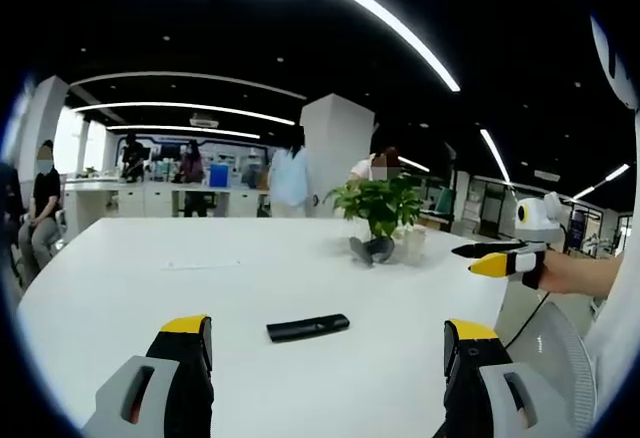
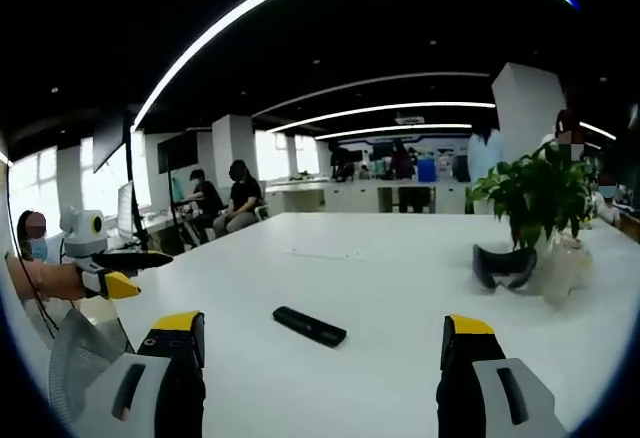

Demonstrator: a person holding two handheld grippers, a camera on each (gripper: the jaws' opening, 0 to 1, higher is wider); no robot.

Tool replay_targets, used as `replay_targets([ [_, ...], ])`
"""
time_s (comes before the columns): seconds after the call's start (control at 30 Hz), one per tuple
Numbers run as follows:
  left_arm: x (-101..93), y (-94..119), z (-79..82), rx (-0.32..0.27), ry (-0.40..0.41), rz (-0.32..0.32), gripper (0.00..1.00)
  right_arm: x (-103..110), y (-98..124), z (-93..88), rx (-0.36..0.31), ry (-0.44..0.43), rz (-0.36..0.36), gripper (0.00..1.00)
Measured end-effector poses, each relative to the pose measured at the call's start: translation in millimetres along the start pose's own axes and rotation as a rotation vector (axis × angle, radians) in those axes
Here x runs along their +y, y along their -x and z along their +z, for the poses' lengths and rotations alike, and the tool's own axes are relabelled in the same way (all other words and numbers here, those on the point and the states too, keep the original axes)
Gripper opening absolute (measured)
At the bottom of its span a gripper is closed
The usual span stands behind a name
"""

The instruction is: Press the specified remote control buttons in sequence, fully releasing each button before pressing the next.

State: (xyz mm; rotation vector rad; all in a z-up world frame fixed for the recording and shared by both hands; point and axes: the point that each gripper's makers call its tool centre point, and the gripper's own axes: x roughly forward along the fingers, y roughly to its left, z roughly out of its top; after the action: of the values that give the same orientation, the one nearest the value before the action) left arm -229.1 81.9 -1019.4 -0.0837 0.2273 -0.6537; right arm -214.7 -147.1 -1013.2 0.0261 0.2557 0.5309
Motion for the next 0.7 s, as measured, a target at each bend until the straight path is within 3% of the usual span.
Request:
replay_targets([
  [0.37, 9.6, -5.1, 4.9, -0.004, -0.001, 0.014, 1.00, -6.1, -7.6, 7.6, -0.016, -0.006, 0.001, 0.98],
  [0.7, 23.2, -19.7, 8.4, -0.001, 0.006, 0.022, 1.00, -11.6, -28.4, 10.4, 0.001, 0.006, 0.013, 0.98],
])
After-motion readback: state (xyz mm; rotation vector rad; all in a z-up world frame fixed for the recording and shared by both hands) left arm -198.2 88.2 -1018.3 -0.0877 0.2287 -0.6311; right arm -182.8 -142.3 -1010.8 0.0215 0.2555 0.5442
